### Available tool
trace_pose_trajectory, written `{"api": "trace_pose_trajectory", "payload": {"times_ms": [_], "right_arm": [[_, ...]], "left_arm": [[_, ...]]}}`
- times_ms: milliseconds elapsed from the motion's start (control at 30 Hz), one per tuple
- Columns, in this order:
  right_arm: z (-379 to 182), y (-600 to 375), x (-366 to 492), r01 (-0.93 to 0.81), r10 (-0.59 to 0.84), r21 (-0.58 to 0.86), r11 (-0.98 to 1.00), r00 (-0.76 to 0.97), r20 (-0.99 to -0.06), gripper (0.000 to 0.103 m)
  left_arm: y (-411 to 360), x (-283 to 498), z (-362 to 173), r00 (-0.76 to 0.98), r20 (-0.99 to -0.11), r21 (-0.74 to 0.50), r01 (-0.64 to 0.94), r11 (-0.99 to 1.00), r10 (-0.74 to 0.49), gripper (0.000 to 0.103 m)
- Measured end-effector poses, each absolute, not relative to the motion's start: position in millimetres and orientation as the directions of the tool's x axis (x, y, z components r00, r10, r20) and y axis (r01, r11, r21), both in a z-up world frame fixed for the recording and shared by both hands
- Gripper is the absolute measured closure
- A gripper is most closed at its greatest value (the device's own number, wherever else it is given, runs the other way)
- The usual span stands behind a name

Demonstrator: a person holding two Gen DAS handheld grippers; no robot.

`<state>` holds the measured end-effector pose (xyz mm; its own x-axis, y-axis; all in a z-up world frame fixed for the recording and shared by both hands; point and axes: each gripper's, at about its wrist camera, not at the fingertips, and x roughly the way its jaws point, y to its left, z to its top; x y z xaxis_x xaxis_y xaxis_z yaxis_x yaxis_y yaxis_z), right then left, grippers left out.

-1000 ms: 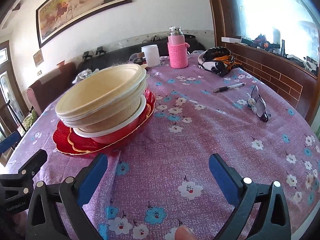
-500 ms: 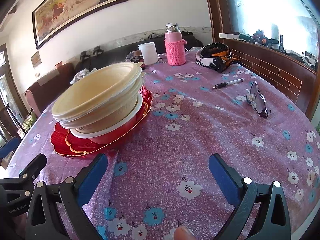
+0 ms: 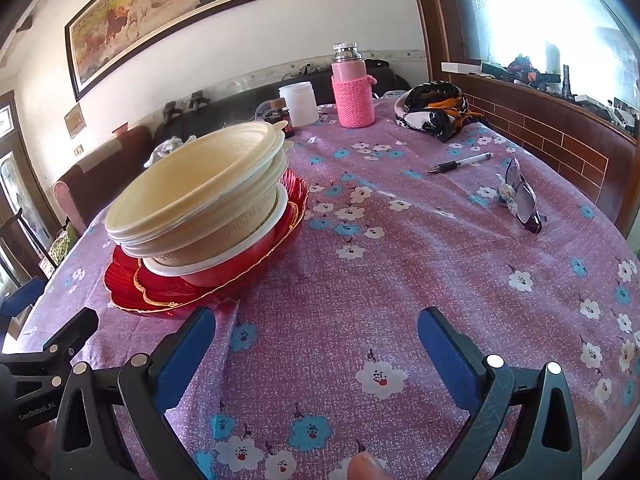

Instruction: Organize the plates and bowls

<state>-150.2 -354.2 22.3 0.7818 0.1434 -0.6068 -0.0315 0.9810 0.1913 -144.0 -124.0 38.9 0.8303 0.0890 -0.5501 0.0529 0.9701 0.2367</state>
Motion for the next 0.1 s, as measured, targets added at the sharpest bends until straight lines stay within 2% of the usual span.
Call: {"api": "trace_pose_trajectory", "payload": {"times_ms": [100], "right_arm": [[22.4,-354.0,-150.4,-0.031,0.142,0.191,0.981,0.782,-0.606,0.001]], "left_arm": [[-120.2,-145.4,41.8,0.836,-0.536,0.237,0.010,0.971,0.122,0.000]]}}
